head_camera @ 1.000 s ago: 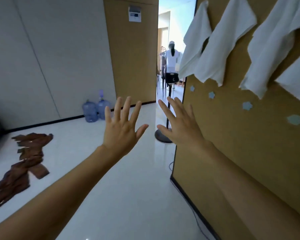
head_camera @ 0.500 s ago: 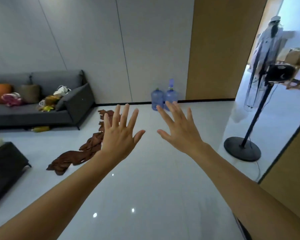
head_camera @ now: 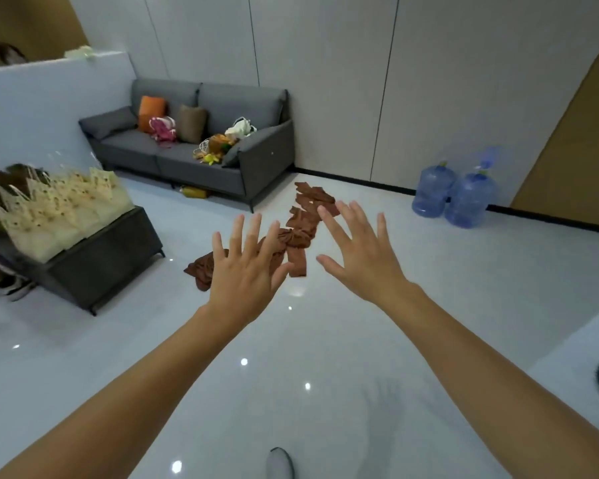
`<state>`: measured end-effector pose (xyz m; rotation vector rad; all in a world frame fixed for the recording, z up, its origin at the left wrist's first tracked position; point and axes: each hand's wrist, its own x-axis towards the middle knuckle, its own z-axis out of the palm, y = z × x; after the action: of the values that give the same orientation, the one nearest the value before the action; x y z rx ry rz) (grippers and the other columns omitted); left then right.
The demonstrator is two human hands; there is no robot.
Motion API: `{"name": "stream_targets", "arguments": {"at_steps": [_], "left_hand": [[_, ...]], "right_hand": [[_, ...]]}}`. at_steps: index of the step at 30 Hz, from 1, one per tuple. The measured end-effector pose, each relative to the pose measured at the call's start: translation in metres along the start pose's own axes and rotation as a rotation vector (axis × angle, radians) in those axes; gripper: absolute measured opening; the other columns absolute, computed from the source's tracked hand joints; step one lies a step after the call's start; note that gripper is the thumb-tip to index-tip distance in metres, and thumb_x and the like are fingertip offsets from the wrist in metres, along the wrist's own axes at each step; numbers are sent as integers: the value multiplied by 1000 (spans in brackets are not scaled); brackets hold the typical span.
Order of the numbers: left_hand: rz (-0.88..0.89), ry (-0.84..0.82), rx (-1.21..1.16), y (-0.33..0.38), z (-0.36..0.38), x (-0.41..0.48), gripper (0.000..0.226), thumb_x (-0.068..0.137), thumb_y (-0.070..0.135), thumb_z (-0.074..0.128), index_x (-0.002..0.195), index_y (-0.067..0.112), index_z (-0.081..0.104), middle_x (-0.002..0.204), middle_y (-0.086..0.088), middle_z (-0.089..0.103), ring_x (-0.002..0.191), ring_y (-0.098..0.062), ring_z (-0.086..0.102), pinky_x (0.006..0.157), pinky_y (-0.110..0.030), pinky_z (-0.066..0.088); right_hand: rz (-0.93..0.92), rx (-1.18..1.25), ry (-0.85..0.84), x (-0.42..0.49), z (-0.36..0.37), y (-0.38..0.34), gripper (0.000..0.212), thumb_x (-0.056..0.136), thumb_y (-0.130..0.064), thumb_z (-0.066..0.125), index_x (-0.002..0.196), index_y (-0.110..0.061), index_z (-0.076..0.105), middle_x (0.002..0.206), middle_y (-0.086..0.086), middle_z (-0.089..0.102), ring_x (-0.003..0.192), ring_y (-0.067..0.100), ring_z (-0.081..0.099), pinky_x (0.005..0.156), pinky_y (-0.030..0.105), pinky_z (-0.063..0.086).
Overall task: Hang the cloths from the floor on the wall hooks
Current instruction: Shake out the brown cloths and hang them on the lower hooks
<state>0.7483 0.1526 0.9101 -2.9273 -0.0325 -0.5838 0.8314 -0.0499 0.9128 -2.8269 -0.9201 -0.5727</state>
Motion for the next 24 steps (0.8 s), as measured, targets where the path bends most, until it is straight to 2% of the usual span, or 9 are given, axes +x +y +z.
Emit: {"name": "stream_targets", "arguments": {"at_steps": [5,11,16,20,24], "left_hand": [[-55,-34,-22,-53,58,54,70,93,61,22,147,17,34,152,-15,31,141,-40,27,107,-64,27],[-123,-164,30,-116,123,123,70,95,62,27,149,18,32,154,-14,27,143,-39,21,109,-63,24],[-162,-256,52,-147,159,174,74,91,61,16,149,18,32,155,-14,28,143,-39,21,110,-62,22],[-202,-285,52,-169,196,225,74,91,61,17,146,16,37,152,-15,32,142,-39,24,108,-64,22],[-254,-337,118,-190,237,280,72,92,61,24,149,18,34,155,-14,28,144,-38,22,110,-63,20]], "right_hand": [[-21,36,-33,95,61,-6,76,95,-58,42,155,-32,5,163,6,8,150,28,3,115,57,-1],[-49,64,-92,197,121,-7,75,95,-59,41,155,-32,4,163,6,9,150,29,5,115,60,6],[-73,111,-143,265,172,2,74,95,-58,40,155,-34,2,163,5,7,150,27,2,115,61,7],[-118,141,-179,328,222,14,75,95,-57,42,155,-33,4,162,7,12,150,29,7,114,63,11],[-169,177,-209,400,270,32,75,95,-57,41,155,-34,1,162,6,9,150,28,4,114,62,8]]}}
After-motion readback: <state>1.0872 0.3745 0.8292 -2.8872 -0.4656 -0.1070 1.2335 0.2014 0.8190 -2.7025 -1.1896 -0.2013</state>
